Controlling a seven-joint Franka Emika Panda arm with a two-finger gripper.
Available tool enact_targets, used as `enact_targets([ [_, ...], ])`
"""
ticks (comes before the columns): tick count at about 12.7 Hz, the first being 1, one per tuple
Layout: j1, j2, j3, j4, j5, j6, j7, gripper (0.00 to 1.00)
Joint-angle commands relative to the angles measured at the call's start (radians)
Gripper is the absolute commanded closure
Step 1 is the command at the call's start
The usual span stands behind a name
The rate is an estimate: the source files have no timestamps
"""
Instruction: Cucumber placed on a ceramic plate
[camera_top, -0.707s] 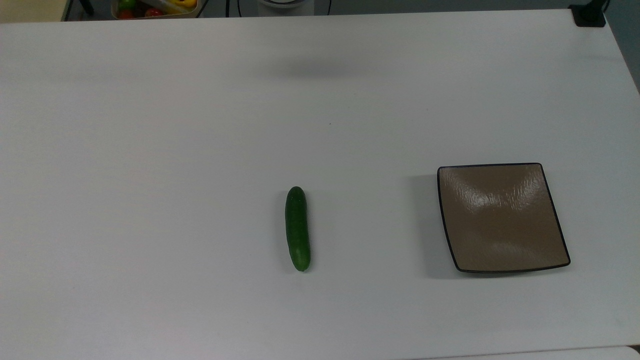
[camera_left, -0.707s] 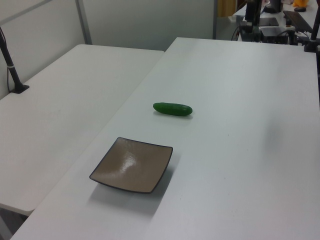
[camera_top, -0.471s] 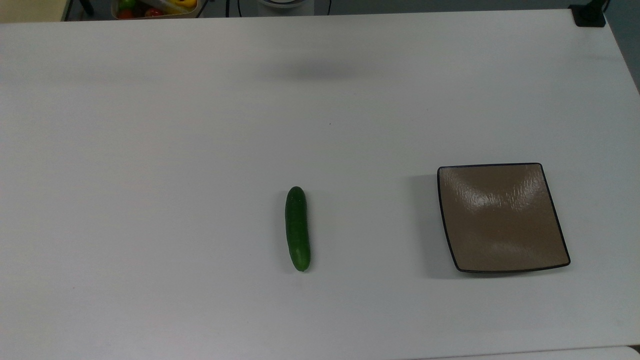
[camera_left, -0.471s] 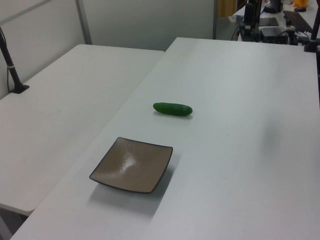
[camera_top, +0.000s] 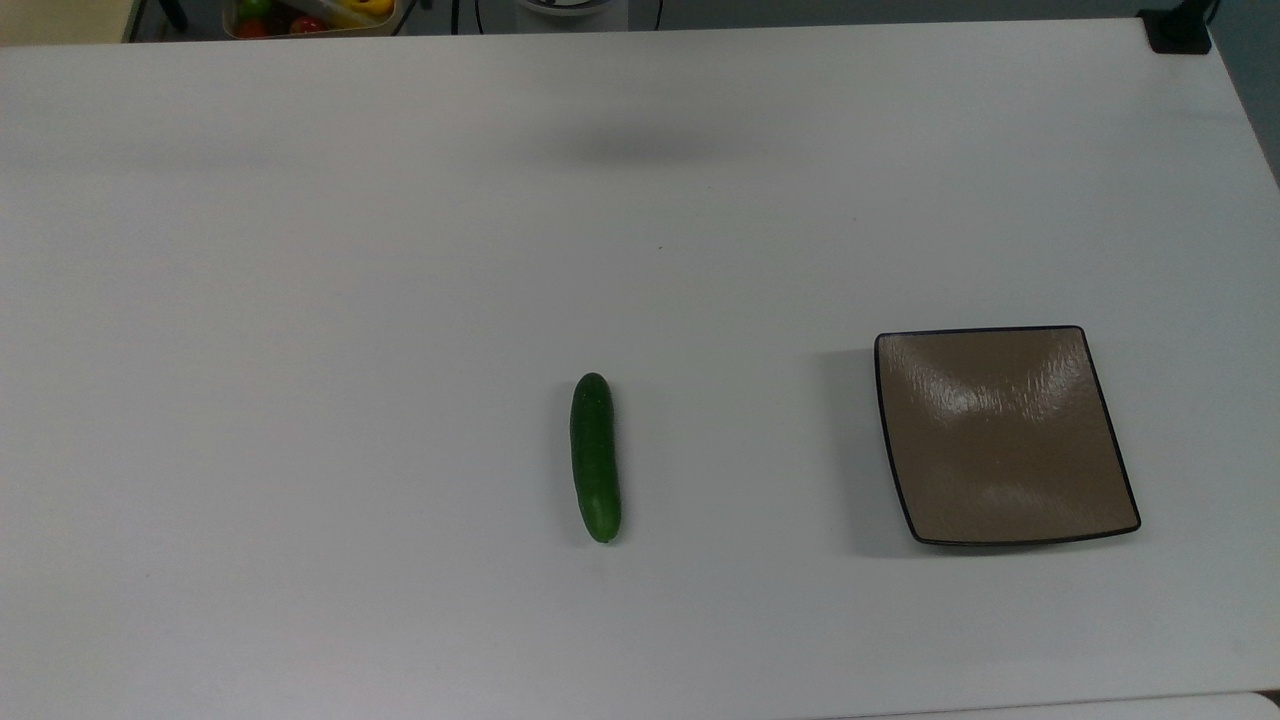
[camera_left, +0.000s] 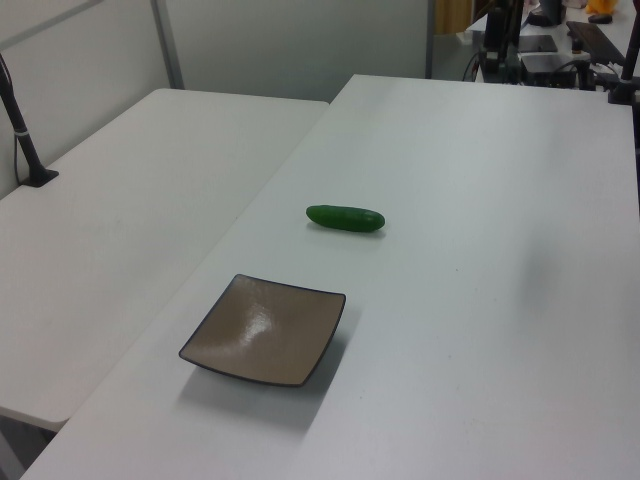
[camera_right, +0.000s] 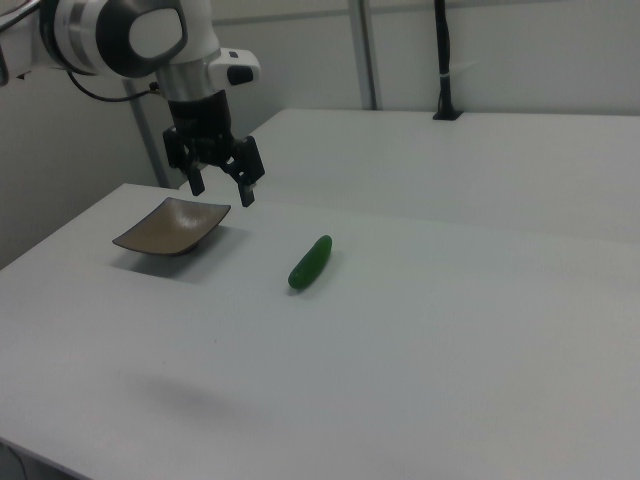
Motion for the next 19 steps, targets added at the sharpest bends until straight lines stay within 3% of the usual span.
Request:
enact_targets([
  [1,0.021,0.041,-0.001,-0.010,0.018,0.078,-0.015,0.00],
  [7,0.036,0.175,-0.001,-0.002,0.030,0.293,-0.004,0.00],
  [19,0.089,0.504,-0.001,0.103,0.011,0.635,0.032,0.00],
])
